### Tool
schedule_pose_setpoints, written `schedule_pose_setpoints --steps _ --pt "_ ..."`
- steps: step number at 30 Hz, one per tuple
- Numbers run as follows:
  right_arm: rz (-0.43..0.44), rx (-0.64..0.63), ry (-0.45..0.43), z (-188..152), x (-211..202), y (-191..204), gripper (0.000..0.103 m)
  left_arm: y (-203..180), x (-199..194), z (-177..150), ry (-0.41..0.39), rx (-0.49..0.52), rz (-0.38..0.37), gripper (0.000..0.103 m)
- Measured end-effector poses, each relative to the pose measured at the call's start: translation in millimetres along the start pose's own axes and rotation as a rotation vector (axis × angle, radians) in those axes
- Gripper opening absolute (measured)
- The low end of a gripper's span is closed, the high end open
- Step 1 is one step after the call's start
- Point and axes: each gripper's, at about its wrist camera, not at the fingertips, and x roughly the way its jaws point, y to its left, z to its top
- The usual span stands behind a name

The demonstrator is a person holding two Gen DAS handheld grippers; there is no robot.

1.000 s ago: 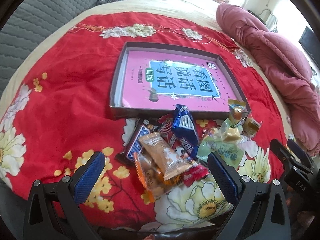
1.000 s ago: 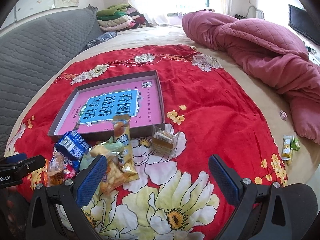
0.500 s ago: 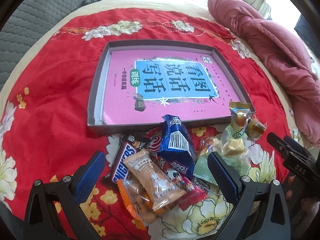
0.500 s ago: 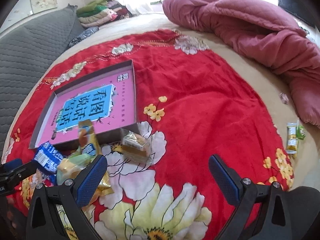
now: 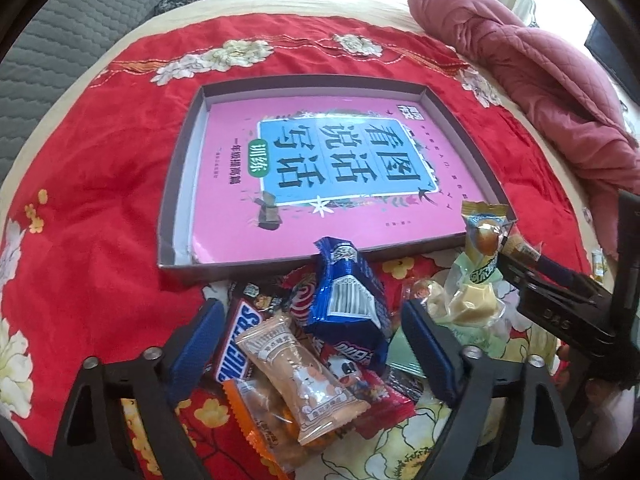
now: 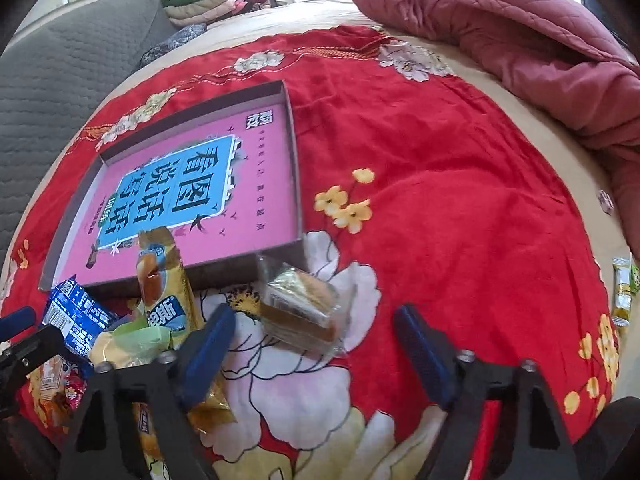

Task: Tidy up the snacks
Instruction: 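Grasp the blue Oreo pack with the left gripper while the right grasps a wrapped cake, then place the blue Oreo pack in the tray with the left gripper while the right places the cake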

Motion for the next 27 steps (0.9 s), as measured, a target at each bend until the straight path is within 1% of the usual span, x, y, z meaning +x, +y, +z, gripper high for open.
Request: schedule_pose_setpoints --steps 1,2,3,4,5,6,8,12,16,20,27 --pt "0.003 0.0 -0.001 1 1 1 0.064 -1 1 1 0.005 0.004 -0.007 0.074" --pt "0.008 -0.002 -0.007 2 1 2 0.057 -2 3 1 0.012 0.01 -0.012 0.066" --pt "0.012 -0.004 -0.012 3 2 2 0.051 -4 4 2 0.013 0.014 -0.011 0.063" --pt "0.015 -0.004 -0.015 4 2 2 0.05 -5 4 3 0.012 0.019 -0.01 0.057" --pt "0.022 -0.003 -0.017 5 3 3 0.048 -7 4 3 0.013 0.026 -0.015 0.053" --pt "0.031 -0.005 -0.018 5 4 3 0.043 -9 4 4 0.016 0.029 -0.021 0.052" --pt "0.042 -0.013 -0.018 5 5 5 0.043 -12 6 5 0.026 0.036 -0.038 0.046" --pt "0.068 -0.012 -0.018 6 5 5 0.043 -18 13 6 0.049 0.036 -0.052 0.043" --pt "0.098 0.005 -0.023 7 4 1 0.042 -20 18 7 0.049 0.033 -0.052 0.035" --pt "0.116 0.001 -0.047 9 -3 1 0.042 -17 19 9 0.054 0.014 -0.079 0.031" --pt "0.155 0.016 -0.1 11 -21 -2 0.042 -11 4 9 0.028 -0.021 -0.135 0.029"
